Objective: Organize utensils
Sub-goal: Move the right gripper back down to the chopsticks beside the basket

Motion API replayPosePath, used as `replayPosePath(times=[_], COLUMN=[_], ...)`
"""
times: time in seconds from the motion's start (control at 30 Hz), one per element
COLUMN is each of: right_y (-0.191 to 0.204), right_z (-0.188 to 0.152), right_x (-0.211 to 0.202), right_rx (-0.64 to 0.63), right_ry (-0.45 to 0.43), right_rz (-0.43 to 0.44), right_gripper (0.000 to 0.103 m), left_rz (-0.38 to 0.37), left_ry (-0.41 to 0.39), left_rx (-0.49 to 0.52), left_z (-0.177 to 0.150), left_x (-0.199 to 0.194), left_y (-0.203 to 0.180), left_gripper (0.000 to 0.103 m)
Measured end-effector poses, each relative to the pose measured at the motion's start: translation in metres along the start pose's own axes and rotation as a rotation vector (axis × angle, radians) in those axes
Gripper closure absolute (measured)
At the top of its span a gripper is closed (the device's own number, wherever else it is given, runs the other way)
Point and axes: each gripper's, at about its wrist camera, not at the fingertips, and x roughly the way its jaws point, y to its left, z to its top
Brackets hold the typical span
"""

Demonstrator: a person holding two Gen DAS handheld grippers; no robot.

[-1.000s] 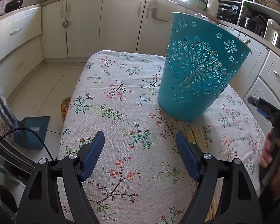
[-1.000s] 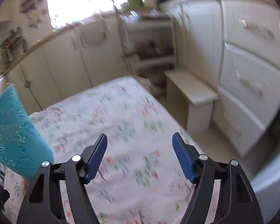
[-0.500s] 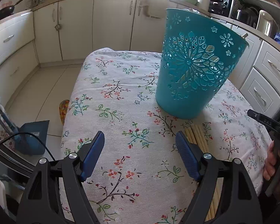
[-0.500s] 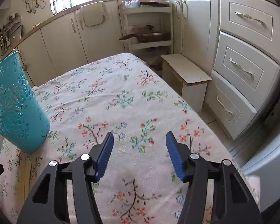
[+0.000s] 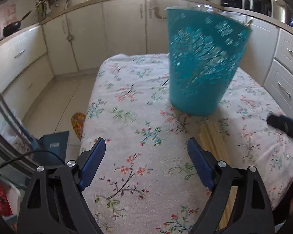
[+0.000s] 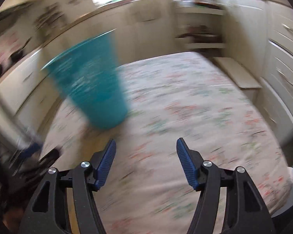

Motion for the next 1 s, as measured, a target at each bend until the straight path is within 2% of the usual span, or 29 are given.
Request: replayPosePath(times=[0.1,0.17,0.33,0.53,0.6,0.67,0.73,1.0], right_y=[0.022,0.028,0.035,0.046,0.045,0.045,0.041,0.035], right_z=[-0.015,-0.02,-0.023,-0.023,-0.024,-0.025,-0.026,-0.026], right_x=[0.012,0.02,0.039,0.046,0.046,0.046,0.045,0.044], right_rx=[-0.044,-0.059,-0.06,-0.123,-0.134,-0.173,-0.173,-0.178], right_ry=[0.071,0.1,0.137,0.125,0.122,0.118,0.114,0.114], right_rz=[0.054,0.055,0.053,0.017,0.009,-0.036,-0.034,-0.014], right_gripper=[0.042,0.049,0.059,0.06,0.066,0.08,0.085,0.091], left_rz=[-0.002,-0.014,-0.028,-0.042,-0.038,-0.037,-0.037,-0.018], left_ry=[-0.017,-0.009,-0.009,-0.018,-0.015,-0.013,-0.01,0.002], left_rx=[-0.034,-0.051,-0.07,-0.037,-0.034,-0.036,-0.04,-0.027], left_z=[0.001,0.0,0.001,-0.001,-0.001,0.0,0.0,0.0], left_x=[-0.003,-0.002,0.001,0.0,0.001,0.001,0.001,0.003], left_y=[0.007,0.011,0.012,0.007,0.006,0.006,0.007,0.004], left_gripper=[0.021,0.021,0.021,0.021,0.021,0.021,0.021,0.021])
